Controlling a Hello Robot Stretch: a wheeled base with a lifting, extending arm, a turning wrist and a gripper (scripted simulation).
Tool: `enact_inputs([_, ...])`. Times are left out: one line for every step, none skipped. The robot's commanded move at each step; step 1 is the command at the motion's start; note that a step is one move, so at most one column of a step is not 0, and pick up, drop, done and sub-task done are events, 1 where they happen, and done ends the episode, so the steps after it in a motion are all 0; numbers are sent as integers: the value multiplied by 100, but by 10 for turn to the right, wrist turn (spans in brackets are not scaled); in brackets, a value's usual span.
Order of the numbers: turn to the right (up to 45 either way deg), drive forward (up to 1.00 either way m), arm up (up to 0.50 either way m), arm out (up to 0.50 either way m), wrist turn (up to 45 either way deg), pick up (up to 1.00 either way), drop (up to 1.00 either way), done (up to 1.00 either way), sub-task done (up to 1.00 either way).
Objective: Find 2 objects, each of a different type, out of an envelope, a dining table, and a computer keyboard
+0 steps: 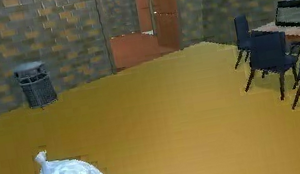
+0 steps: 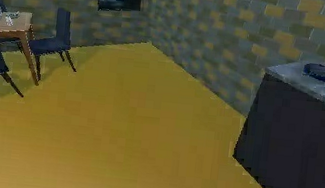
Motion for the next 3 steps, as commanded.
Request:
enact_inputs([450,0,0,0,0,0,0,0,0])
enact_inputs([150,0,0,0,0,0,0,0,0])
enact_inputs([0,100,0,0,0,0,0,0,0])
